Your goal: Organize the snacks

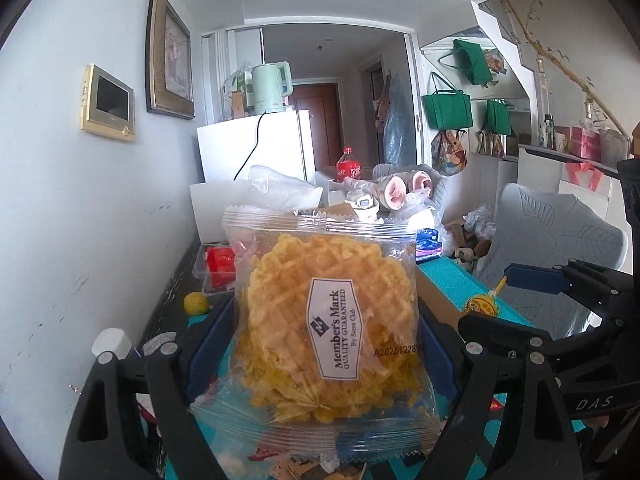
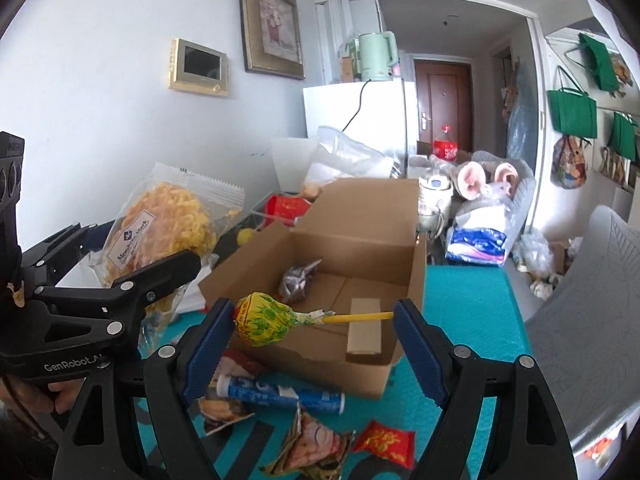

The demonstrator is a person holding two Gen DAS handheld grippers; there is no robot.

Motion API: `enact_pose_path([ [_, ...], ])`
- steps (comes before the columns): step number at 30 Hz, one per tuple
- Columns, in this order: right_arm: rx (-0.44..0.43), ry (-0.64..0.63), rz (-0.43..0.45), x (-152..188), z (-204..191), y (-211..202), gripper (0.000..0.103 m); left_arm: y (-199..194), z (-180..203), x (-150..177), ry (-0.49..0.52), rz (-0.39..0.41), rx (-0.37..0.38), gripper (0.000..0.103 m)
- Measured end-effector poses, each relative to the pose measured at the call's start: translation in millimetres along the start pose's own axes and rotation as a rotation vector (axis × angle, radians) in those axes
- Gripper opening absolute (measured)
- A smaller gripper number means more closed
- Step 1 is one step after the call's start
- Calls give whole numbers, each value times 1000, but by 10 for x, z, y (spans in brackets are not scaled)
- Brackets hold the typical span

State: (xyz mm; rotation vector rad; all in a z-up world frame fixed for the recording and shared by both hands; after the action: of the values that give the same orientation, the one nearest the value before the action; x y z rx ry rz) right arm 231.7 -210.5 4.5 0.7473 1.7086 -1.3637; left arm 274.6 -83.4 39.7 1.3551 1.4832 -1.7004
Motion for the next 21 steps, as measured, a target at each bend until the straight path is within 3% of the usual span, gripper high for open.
enact_pose_path([
  [12,50,-13,83,-647,267,249,82,473,-165,-470,-37,50,-16,85],
  [21,82,35,70,-769,548,635,82,954,-245,-546,-75,16,7,85],
])
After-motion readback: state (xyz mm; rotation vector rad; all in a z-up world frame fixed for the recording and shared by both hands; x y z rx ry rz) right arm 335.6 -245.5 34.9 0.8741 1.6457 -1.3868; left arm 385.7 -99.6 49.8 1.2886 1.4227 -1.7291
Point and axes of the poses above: each gripper's, at about its wrist camera, not at the fingertips, and y roughly the way its jaws point, z to its right, x to its underside, the point moved 10 cm from there along y, roughly the way its jaws point, and after that the axes turned 4 degrees about -z, right-handed, at the moved point
